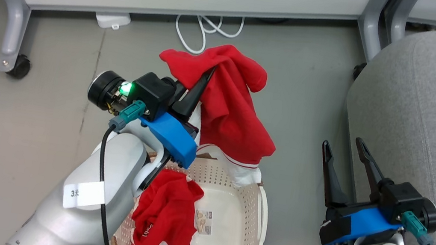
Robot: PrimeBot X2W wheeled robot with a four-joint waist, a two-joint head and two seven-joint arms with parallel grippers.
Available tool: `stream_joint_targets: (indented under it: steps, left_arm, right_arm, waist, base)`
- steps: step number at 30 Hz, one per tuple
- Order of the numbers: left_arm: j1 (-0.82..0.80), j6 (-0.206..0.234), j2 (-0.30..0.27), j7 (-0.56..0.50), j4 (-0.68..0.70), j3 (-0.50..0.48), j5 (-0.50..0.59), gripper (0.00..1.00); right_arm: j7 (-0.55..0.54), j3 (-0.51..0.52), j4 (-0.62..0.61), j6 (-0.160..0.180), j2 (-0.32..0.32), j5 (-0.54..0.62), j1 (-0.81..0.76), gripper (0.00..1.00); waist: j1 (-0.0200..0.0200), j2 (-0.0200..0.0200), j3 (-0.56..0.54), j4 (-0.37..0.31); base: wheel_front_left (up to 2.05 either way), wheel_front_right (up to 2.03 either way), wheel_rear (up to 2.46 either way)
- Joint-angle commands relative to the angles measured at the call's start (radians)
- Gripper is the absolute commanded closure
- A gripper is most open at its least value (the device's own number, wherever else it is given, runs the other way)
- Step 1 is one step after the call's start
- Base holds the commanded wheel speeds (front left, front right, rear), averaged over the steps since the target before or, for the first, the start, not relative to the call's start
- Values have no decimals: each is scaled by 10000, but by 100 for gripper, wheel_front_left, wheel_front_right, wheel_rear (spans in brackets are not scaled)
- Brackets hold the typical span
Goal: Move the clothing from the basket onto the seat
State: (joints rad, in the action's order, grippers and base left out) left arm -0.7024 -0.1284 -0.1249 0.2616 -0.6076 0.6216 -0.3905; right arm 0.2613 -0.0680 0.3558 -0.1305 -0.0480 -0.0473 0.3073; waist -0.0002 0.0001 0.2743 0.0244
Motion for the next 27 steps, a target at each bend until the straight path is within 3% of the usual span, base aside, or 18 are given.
stream_joint_targets:
  steps: [1, 27]
  left_arm:
    - [-171, -9, -8, 51, 175, -92, 124, 100]
    - [-107, 10, -191, -291, 1469, 494, 57, 100]
  right_arm:
    - [60, 36, 38, -4, -44, -78, -193, 0]
    - [60, 194, 261, -5, -43, -272, -1519, 0]
  waist:
    - [2, -1, -310, 38]
    - [2, -1, -2153, 228]
  base:
    - [0, 0, 0]
    - [0, 0, 0]
